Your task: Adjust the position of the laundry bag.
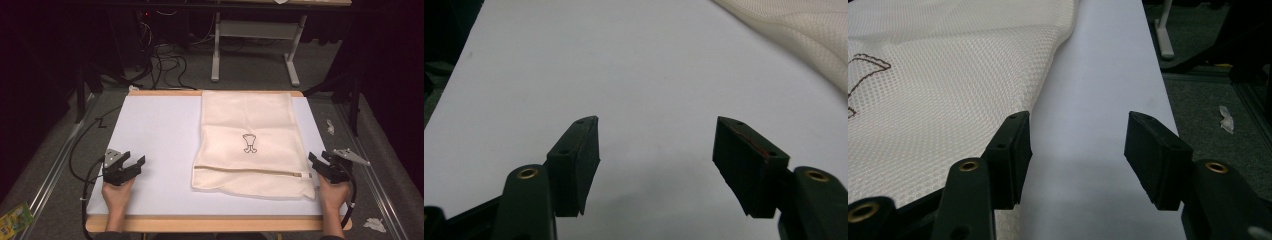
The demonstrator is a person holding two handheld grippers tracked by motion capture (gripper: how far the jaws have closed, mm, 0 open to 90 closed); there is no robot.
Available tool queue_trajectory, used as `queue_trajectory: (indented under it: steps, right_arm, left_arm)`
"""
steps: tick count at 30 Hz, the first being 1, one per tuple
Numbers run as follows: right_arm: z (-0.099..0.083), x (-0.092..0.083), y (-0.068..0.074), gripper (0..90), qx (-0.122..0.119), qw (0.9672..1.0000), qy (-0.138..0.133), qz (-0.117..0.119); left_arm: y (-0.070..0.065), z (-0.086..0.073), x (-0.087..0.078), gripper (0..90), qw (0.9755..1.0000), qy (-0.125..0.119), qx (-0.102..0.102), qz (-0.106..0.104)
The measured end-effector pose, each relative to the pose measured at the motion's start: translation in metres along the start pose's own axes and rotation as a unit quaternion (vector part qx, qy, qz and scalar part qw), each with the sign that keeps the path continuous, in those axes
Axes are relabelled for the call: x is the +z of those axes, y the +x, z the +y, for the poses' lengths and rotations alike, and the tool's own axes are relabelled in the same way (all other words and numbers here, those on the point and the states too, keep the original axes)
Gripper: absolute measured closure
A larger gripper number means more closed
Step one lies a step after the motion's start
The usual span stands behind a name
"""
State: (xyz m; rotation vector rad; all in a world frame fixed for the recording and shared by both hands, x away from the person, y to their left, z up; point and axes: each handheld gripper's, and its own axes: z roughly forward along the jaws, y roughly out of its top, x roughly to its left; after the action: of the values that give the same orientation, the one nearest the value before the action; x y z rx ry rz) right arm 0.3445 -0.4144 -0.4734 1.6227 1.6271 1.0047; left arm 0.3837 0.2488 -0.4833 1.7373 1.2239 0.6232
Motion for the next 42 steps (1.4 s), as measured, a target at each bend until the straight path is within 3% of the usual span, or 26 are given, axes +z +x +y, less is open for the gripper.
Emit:
queue_trajectory:
  steps: [12,19,21,25,31,35,42]
  right_arm:
    - [0.000,0.001,0.000,44.2,-0.002,1.0000,0.003,-0.003]
    - [0.001,0.001,-0.001,43.3,0.001,1.0000,0.005,-0.001]
    - [0.001,0.002,-0.001,42.7,0.007,0.9999,0.010,0.001]
    - [0.003,0.006,0.001,42.6,-0.003,0.9995,0.027,-0.018]
    - [0.004,0.003,-0.005,42.3,0.022,0.9996,0.019,-0.006]
    - [0.004,0.003,-0.004,44.1,0.018,0.9996,0.021,0.002]
    - [0.005,-0.002,-0.005,44.0,0.020,0.9996,0.019,0.009]
  left_arm:
    - [0.003,0.000,0.000,33.0,0.9999,0.000,-0.011,-0.007]
    - [0.002,0.000,-0.002,33.3,1.0000,-0.004,-0.005,-0.006]
    - [0.003,0.001,-0.001,34.1,0.9999,-0.001,-0.010,-0.008]
    - [0.007,0.002,0.000,36.6,0.9995,0.005,-0.026,-0.017]
    - [0.008,0.003,0.001,36.5,0.9987,0.014,-0.041,-0.026]
    - [0.003,0.005,-0.001,35.8,0.9994,0.013,-0.026,-0.021]
    - [-0.006,0.010,-0.001,35.3,0.9988,0.017,-0.019,-0.042]
